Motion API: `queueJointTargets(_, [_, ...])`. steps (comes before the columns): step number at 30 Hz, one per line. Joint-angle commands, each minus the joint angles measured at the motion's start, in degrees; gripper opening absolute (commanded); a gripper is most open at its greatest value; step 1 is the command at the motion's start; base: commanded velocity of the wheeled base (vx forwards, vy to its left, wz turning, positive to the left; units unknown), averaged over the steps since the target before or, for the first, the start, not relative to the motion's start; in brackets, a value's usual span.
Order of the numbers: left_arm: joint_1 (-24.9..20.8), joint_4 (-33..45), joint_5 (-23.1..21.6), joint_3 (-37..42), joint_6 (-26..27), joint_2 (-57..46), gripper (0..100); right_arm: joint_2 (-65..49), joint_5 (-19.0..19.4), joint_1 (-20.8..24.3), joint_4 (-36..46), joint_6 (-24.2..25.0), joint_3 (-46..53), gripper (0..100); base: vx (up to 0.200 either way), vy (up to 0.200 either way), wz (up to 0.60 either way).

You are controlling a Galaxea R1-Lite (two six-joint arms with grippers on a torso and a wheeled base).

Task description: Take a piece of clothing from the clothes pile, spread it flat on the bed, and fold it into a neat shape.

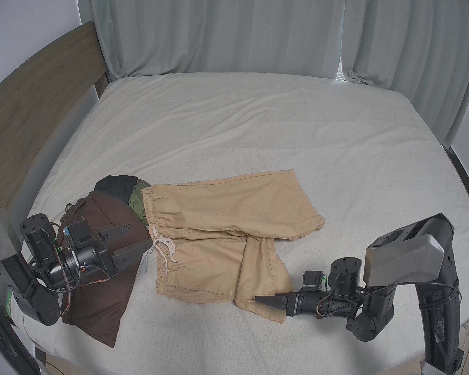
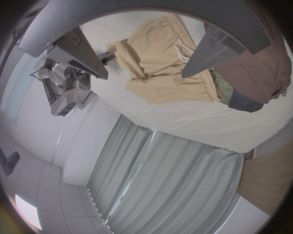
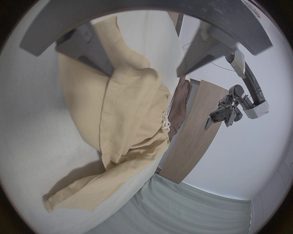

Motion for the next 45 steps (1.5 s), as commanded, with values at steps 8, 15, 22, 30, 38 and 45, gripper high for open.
queueJointTargets(8, [-0.16, -0.01, 0.00, 0.05, 0.08, 0.22, 100, -0.86, -0.10, -2.26, -0.10, -0.06, -0.35, 0, 0.000, 0.000, 0.00])
queueJointTargets(15, [-0.16, -0.01, 0.00, 0.05, 0.08, -0.13, 100, -3.76, -0.19, -6.04, 0.07, -0.33, 0.17, 0, 0.000, 0.000, 0.00])
queueJointTargets(22, [-0.16, -0.01, 0.00, 0.05, 0.08, -0.31, 100, -3.06, -4.32, -8.68, 0.16, -2.70, 0.44, 0, 0.000, 0.000, 0.00])
queueJointTargets(30, [-0.16, -0.01, 0.00, 0.05, 0.08, -0.31, 100, -3.32, -4.76, -13.34, 0.25, -4.81, -0.27, 0, 0.000, 0.000, 0.00])
queueJointTargets(38, [-0.16, -0.01, 0.00, 0.05, 0.08, -0.31, 100, -3.58, -4.76, -17.56, 0.25, -5.95, -3.87, 0, 0.000, 0.000, 0.00])
queueJointTargets(45, [-0.16, -0.01, 0.00, 0.05, 0.08, -0.31, 100, -2.27, -8.71, -19.05, 0.33, -6.04, -10.72, 0, 0.000, 0.000, 0.00])
